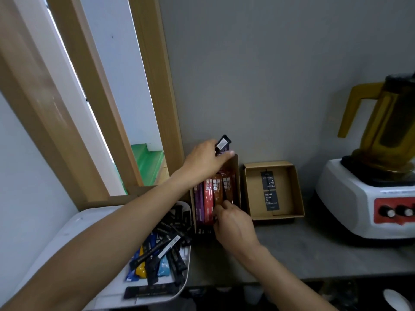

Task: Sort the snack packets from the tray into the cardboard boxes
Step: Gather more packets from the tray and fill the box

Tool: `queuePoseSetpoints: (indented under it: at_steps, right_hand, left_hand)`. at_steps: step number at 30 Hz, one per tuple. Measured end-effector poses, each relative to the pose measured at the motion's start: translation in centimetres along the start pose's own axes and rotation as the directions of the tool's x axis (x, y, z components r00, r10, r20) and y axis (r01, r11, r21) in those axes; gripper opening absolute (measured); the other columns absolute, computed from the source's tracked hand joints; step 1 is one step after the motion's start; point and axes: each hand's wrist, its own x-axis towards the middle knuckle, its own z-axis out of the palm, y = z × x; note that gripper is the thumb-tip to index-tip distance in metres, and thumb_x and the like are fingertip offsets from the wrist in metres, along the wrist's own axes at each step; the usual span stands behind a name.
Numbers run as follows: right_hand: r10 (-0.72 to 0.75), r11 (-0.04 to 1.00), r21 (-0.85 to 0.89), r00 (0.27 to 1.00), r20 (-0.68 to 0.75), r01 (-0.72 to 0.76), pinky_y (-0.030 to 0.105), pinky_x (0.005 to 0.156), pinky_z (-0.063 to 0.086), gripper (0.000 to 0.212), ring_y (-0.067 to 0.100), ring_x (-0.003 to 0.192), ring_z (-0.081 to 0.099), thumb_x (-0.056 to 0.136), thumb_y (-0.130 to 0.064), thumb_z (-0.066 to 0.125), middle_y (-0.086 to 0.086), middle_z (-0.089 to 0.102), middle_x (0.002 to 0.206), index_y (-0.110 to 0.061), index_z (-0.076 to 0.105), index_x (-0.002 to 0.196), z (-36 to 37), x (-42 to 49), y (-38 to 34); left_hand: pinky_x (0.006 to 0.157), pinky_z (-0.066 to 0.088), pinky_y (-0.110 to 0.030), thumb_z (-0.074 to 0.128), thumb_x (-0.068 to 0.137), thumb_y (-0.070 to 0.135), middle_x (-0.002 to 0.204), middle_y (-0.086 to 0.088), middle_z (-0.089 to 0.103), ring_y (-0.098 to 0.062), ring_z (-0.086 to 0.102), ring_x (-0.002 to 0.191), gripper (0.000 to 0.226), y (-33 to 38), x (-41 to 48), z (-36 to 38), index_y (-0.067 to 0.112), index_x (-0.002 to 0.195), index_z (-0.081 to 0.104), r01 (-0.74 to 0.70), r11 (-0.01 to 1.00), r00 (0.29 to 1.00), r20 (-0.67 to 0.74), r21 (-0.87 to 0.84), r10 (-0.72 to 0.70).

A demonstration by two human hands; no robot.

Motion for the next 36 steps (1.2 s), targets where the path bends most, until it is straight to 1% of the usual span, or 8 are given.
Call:
queuePoseSetpoints:
  at_steps: [6, 9, 12, 17, 22, 28, 32, 36]
  right_hand:
    - [0.155, 0.944, 0.306, 0.985, -0.072, -0.126, 0.022, 0.073, 0.057, 0.012, 0.004, 0.086, 0.067, 0.097, -0.032, 0.063, -0.012, 0.068, 0.101, -0.028, 0.069, 0.107, -1.7, 0.7, -0.1]
    - [0.345, 0.534, 0.824, 0.938, -0.008, -0.19, 0.028, 0.065, 0.057, 0.017, 0.011, 0.079, 0.07, 0.106, -0.021, 0.052, -0.001, 0.074, 0.092, -0.023, 0.068, 0.112, -3.9, 1.1, -1.1]
    - [0.312, 0.146, 0.97, 0.94, 0.14, -0.193, 0.037, 0.07, 0.058, 0.023, 0.023, 0.088, 0.072, 0.108, -0.022, 0.05, 0.012, 0.075, 0.106, -0.013, 0.071, 0.114, -5.5, 1.3, -2.1]
    - [0.292, 0.13, 0.968, 0.941, 0.17, -0.215, 0.027, 0.066, 0.057, 0.019, 0.015, 0.076, 0.07, 0.093, -0.019, 0.074, 0.014, 0.076, 0.102, -0.012, 0.07, 0.11, -5.6, 1.1, -2.5]
    - [0.373, 0.37, 0.911, 0.927, 0.033, -0.181, 0.033, 0.071, 0.062, 0.019, 0.017, 0.09, 0.074, 0.091, -0.025, 0.076, 0.003, 0.075, 0.103, -0.021, 0.062, 0.103, -4.2, -0.3, -1.8]
    - [0.332, 0.611, 0.786, 0.931, -0.15, -0.092, 0.018, 0.064, 0.055, 0.029, 0.008, 0.09, 0.065, 0.079, -0.016, 0.087, -0.009, 0.061, 0.107, -0.029, 0.062, 0.08, -3.7, -0.7, -1.7]
    - [0.375, 0.298, 0.945, 0.927, 0.014, -0.135, 0.025, 0.069, 0.059, 0.019, 0.017, 0.091, 0.072, 0.081, -0.021, 0.086, -0.002, 0.072, 0.103, -0.016, 0.07, 0.088, -3.1, -0.9, -1.0]
    - [0.382, 0.252, 0.956, 0.923, 0.047, -0.153, 0.026, 0.066, 0.057, 0.029, 0.013, 0.075, 0.067, 0.079, -0.016, 0.087, -0.003, 0.071, 0.081, -0.007, 0.063, 0.092, -2.9, -1.0, -0.4]
  left_hand:
    - [0.069, 0.054, -0.029, 0.038, 0.111, 0.031, 0.095, -0.007, 0.066, -0.014, 0.065, 0.077, 0.028, 0.8, -2.3, -1.3, 0.014, 0.115, 0.06, 0.184, 0.632, 0.982, 0.12, -0.753, -0.143]
    - [0.09, 0.053, -0.042, 0.041, 0.111, 0.02, 0.094, -0.012, 0.073, -0.024, 0.071, 0.09, 0.024, -0.1, -3.6, -1.4, 0.008, 0.116, 0.061, 0.183, 0.315, 0.981, 0.15, -0.931, -0.124]
    - [0.1, 0.048, -0.046, 0.04, 0.11, 0.019, 0.108, -0.017, 0.075, -0.03, 0.071, 0.105, 0.022, -0.7, -4.4, -1.5, 0.01, 0.122, 0.056, 0.188, 0.204, 0.981, 0.172, -0.961, -0.094]
    - [0.106, 0.048, -0.046, 0.039, 0.11, 0.027, 0.124, -0.009, 0.073, -0.023, 0.067, 0.121, 0.024, -1.2, -5.1, -1.8, 0.013, 0.124, 0.053, 0.161, 0.428, 0.986, 0.163, -0.889, -0.031]
    - [0.062, 0.047, -0.016, 0.059, 0.086, 0.062, 0.088, 0.009, 0.068, -0.005, 0.065, 0.078, 0.046, -1.3, -4.7, -4.2, 0.023, 0.108, 0.068, 0.074, 0.898, 0.992, -0.06, -0.434, -0.111]
    - [0.057, 0.058, -0.02, 0.076, 0.09, 0.019, 0.096, -0.011, 0.077, -0.017, 0.075, 0.077, 0.018, -1.5, -4.4, -5.0, 0.014, 0.108, 0.075, 0.135, 0.853, 0.991, 0.091, -0.504, -0.103]
    - [0.065, 0.06, -0.022, 0.073, 0.092, 0.014, 0.102, -0.003, 0.077, -0.012, 0.075, 0.093, 0.024, -2.1, -4.2, -5.0, 0.017, 0.116, 0.074, 0.09, 0.87, 0.993, 0.108, -0.484, -0.043]
    - [0.067, 0.062, -0.024, 0.075, 0.089, 0.015, 0.099, 0.0, 0.079, -0.011, 0.075, 0.094, 0.015, -2.4, -4.1, -4.8, 0.015, 0.104, 0.077, 0.104, 0.846, 0.993, 0.104, -0.524, -0.058]
